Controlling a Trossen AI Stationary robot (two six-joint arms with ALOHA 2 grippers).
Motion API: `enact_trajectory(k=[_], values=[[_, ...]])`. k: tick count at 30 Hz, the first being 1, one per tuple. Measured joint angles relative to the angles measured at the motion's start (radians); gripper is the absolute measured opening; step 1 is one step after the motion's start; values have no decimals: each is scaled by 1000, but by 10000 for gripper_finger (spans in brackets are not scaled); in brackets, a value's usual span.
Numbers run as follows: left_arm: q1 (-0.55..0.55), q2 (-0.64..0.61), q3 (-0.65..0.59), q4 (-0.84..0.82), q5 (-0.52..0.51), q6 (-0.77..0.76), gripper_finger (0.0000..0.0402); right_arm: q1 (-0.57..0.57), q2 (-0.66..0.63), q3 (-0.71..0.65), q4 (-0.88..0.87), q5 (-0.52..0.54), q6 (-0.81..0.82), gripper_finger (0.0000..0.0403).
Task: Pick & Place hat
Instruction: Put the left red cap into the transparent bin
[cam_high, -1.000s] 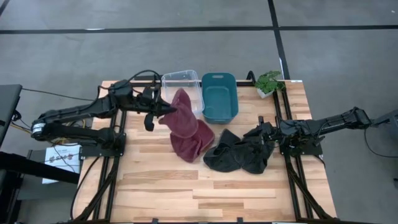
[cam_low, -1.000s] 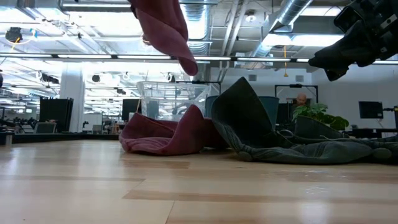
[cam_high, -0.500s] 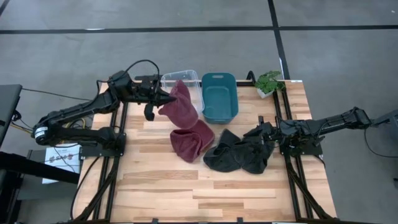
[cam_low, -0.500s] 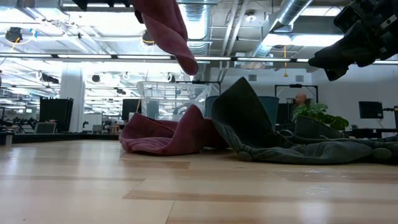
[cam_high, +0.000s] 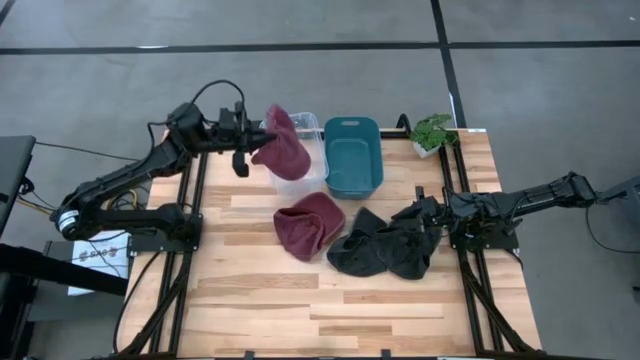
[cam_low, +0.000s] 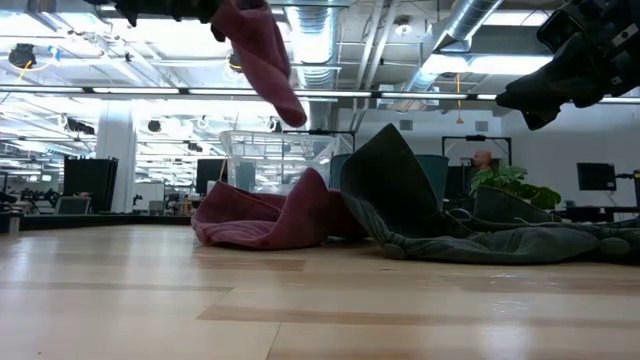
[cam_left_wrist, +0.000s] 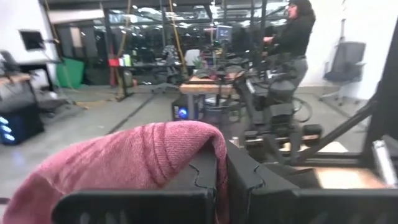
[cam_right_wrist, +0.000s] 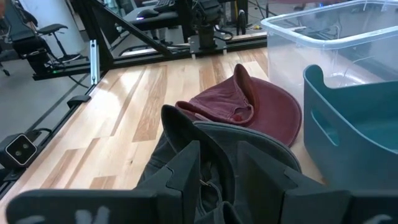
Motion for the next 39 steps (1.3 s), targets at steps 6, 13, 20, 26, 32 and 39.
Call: enact_trajectory(k=[6, 13, 20, 26, 32, 39], values=[[45, 4, 0, 15, -27, 67, 10, 0, 0, 0, 0, 0, -9, 99], [74, 90, 0, 10, -26, 66, 10, 0, 0, 0, 0, 1, -42, 99], [74, 191, 0, 19, -18, 85, 10, 0, 0, 0, 0, 1, -46, 99], [79, 250, 0, 19, 100, 177, 10, 0, 0, 0, 0, 2, -51, 99], [149, 308, 0, 20, 375, 294, 10, 0, 0, 0, 0, 3, -52, 99], [269, 377, 0, 28, 514, 366, 10, 0, 0, 0, 0, 3, -50, 99]])
